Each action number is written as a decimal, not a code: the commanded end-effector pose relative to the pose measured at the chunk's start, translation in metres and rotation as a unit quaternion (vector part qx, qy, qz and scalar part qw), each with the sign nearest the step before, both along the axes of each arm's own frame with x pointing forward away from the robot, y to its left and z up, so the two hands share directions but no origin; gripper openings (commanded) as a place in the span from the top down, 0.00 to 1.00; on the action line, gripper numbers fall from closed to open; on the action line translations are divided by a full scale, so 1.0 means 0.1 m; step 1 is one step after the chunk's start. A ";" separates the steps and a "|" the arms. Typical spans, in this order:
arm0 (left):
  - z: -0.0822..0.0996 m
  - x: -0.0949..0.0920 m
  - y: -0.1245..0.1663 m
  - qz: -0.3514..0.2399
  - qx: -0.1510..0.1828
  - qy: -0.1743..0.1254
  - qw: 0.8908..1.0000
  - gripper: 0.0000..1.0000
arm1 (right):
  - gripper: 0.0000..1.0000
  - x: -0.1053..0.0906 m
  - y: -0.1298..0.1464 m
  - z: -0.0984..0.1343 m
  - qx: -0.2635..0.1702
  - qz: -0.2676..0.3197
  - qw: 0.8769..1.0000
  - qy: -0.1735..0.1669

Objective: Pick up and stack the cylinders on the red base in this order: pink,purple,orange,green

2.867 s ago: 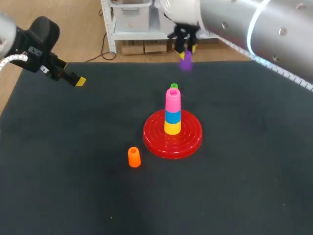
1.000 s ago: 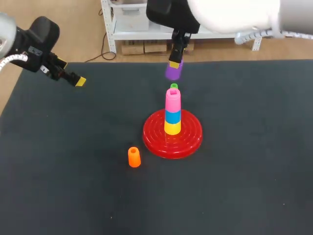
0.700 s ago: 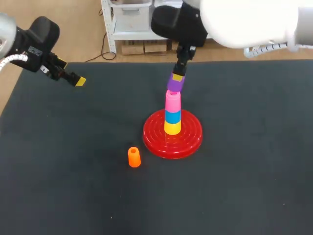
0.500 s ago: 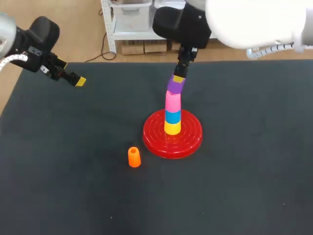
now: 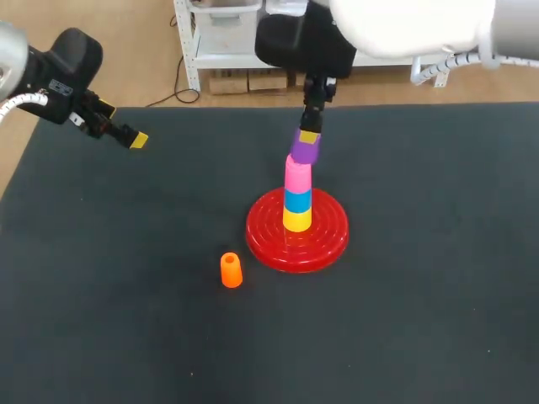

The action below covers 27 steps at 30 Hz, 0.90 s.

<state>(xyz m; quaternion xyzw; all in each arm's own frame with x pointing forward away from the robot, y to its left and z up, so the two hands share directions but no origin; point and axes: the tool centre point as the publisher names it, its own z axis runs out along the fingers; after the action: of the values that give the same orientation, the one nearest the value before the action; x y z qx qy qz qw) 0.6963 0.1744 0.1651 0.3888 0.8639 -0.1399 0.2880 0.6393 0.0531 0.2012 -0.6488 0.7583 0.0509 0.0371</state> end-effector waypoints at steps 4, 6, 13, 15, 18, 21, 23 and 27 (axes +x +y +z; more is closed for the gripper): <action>0.00 0.00 0.00 0.001 0.001 0.000 1.000 0.00 | 1.00 0.03 0.05 -0.06 -0.021 0.011 1.000 0.006; 0.00 0.00 0.00 0.001 0.001 0.000 1.000 0.00 | 1.00 0.03 0.06 -0.07 -0.021 0.012 1.000 0.006; 0.00 0.00 0.00 0.001 0.001 0.000 1.000 0.00 | 1.00 0.05 0.09 -0.11 -0.032 0.016 0.999 0.006; 0.00 0.00 0.00 0.001 0.001 0.000 1.000 0.00 | 1.00 0.05 0.10 -0.11 -0.033 0.016 0.999 0.007; 0.00 0.00 0.00 0.001 0.001 0.000 1.000 0.00 | 1.00 0.06 0.11 -0.13 -0.036 0.016 0.999 0.007; 0.00 0.00 0.00 0.001 0.001 0.000 1.000 0.00 | 1.00 0.09 0.13 -0.12 -0.036 0.017 0.999 0.004; 0.00 0.00 0.00 0.001 0.001 0.000 1.000 0.00 | 1.00 0.11 0.14 -0.12 -0.038 0.017 0.999 0.002; 0.00 0.00 0.00 0.001 0.001 0.000 1.000 0.00 | 1.00 0.15 0.16 -0.13 -0.042 0.017 0.999 0.000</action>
<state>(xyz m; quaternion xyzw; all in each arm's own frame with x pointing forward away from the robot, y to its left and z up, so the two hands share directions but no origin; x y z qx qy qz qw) 0.6963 0.1744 0.1651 0.3888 0.8639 -0.1400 0.2880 0.6522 0.0666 0.1888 -0.6631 0.7481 0.0203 0.0119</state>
